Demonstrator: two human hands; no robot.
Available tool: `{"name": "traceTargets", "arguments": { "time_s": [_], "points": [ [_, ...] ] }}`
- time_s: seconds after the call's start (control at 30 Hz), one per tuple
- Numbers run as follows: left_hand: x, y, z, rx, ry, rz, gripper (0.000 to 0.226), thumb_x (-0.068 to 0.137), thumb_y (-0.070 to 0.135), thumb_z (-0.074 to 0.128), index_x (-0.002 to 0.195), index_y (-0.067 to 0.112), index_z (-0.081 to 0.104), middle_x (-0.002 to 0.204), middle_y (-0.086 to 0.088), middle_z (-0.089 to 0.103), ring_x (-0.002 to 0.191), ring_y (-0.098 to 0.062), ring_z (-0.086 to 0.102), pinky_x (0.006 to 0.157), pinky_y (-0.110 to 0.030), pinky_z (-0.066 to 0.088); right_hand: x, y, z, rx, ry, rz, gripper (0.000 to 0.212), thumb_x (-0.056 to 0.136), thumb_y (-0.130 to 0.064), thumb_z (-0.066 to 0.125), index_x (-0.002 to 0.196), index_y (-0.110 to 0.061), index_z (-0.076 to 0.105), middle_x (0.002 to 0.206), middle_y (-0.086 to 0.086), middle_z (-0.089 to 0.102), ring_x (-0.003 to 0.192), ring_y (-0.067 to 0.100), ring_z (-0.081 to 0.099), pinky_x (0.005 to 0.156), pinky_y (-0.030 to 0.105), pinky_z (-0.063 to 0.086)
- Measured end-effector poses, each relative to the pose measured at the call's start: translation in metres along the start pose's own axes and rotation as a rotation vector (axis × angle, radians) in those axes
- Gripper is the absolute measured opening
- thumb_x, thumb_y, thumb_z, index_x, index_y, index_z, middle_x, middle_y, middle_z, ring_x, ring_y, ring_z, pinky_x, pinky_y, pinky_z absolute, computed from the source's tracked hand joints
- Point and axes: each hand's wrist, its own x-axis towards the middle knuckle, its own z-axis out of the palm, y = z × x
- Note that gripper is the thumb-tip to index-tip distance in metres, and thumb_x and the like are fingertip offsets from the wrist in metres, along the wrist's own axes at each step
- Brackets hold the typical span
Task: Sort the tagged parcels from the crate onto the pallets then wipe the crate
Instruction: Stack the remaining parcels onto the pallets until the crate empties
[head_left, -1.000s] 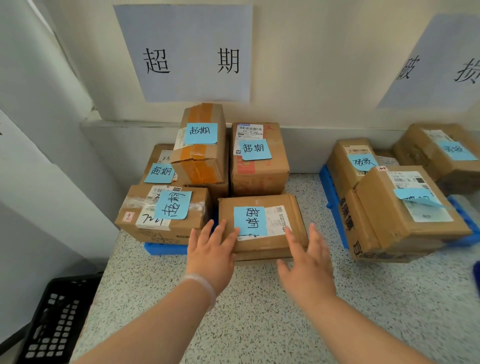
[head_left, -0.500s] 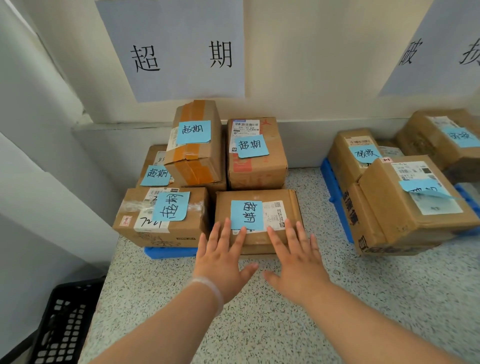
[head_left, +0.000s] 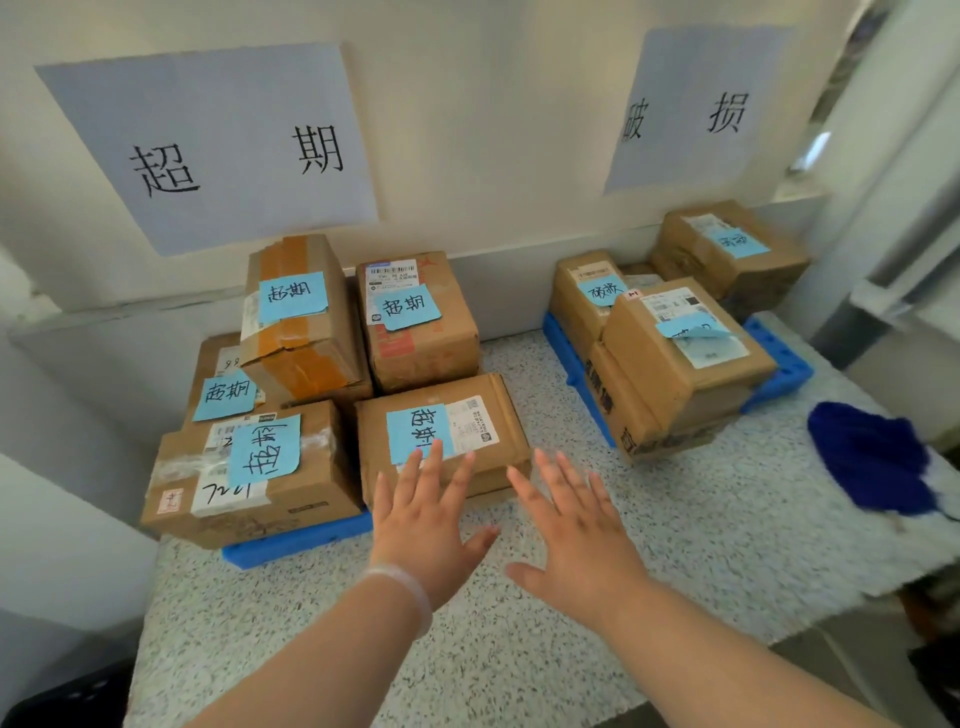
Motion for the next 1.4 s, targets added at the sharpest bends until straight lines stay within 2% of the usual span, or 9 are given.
{"name": "traceTargets", "arguments": {
  "time_s": [0.1,0.17,0.23,0.27,0.5,0.67,0.87,1.13,1.4],
  "points": [
    [-0.005,0.035,-0.009,0.023,0.036,0.089,0.085,0.087,0.077,0.024,0.151,0.042,-0.020,0.163,0.001,-0.022,0.151,-0.026,-0.017,0.120,-0.053,-0.009,-0.030,0.018,-0.004,0.018,0.048,0.050,0.097,0.064,-0.080,0.012,0.145,-0.044,-0.027,0.151,-0.006,-0.043,0.140,0.014,-0.037,0.111,0.038,-0.026],
    [-0.010,0.063,-0.015,0.041,0.059,0.150,0.085,0.089,0.077,0.028,0.151,0.042,-0.019,0.163,0.001,-0.021,0.151,-0.025,-0.015,0.121,-0.054,-0.007,-0.054,0.035,-0.012,0.046,0.095,0.102,0.095,0.074,-0.079,0.025,0.148,-0.043,-0.022,0.154,-0.006,-0.038,0.142,0.014,-0.035,0.113,0.038,-0.024],
    [-0.015,0.098,-0.021,0.045,0.085,0.217,0.086,0.089,0.076,0.029,0.152,0.042,-0.019,0.164,0.001,-0.020,0.151,-0.025,-0.013,0.121,-0.054,-0.004,-0.083,0.054,-0.021,0.055,0.130,0.161,0.093,0.086,-0.070,0.042,0.150,-0.042,-0.019,0.154,-0.007,-0.037,0.142,0.014,-0.034,0.114,0.039,-0.023],
    [-0.018,0.117,-0.023,0.036,0.094,0.252,0.086,0.090,0.075,0.030,0.152,0.042,-0.018,0.164,0.001,-0.020,0.151,-0.024,-0.013,0.121,-0.054,-0.004,-0.099,0.065,-0.024,0.053,0.149,0.193,0.093,0.088,-0.067,0.045,0.150,-0.042,-0.019,0.155,-0.007,-0.036,0.142,0.014,-0.034,0.114,0.039,-0.023],
    [-0.070,0.290,-0.020,-0.025,0.065,0.574,0.085,0.090,0.071,0.039,0.153,0.045,-0.012,0.165,0.002,-0.014,0.152,-0.023,-0.008,0.121,-0.051,-0.004,-0.249,0.153,-0.036,0.076,0.260,0.491,0.092,0.088,-0.067,0.047,0.151,-0.042,-0.014,0.160,-0.004,-0.025,0.147,0.017,-0.024,0.118,0.043,-0.016],
    [-0.124,0.414,-0.008,-0.041,0.070,0.797,0.088,0.089,0.067,0.046,0.152,0.045,-0.012,0.165,0.003,-0.010,0.152,-0.023,-0.006,0.122,-0.052,-0.001,-0.371,0.211,-0.034,0.068,0.377,0.698,0.088,0.089,-0.063,0.049,0.154,-0.039,-0.006,0.162,-0.004,-0.017,0.148,0.015,-0.020,0.118,0.040,-0.016],
    [-0.180,0.513,0.019,-0.046,0.008,0.976,0.090,0.088,0.068,0.048,0.151,0.048,-0.012,0.165,0.004,-0.007,0.152,-0.023,-0.003,0.122,-0.055,0.002,-0.480,0.256,-0.015,0.122,0.445,0.928,0.087,0.090,-0.058,0.055,0.152,-0.042,-0.005,0.163,-0.007,-0.015,0.148,0.014,-0.018,0.118,0.038,-0.012],
    [-0.191,0.593,0.044,-0.016,-0.062,1.092,0.088,0.089,0.068,0.047,0.153,0.047,-0.009,0.166,0.004,-0.004,0.152,-0.022,-0.002,0.122,-0.053,0.004,-0.535,0.295,0.004,0.232,0.435,1.088,0.086,0.092,-0.059,0.052,0.153,-0.042,-0.006,0.163,-0.007,-0.016,0.150,0.016,-0.014,0.112,0.032,-0.013],
    [-0.134,0.664,0.069,0.043,-0.171,1.127,0.086,0.091,0.067,0.045,0.153,0.046,-0.010,0.165,0.003,-0.007,0.152,-0.022,-0.005,0.122,-0.053,0.004,-0.521,0.377,0.001,0.343,0.420,1.237,0.081,0.095,-0.053,0.050,0.153,-0.041,-0.007,0.163,-0.008,-0.016,0.150,0.018,-0.011,0.116,0.034,-0.003]
  ]
}}
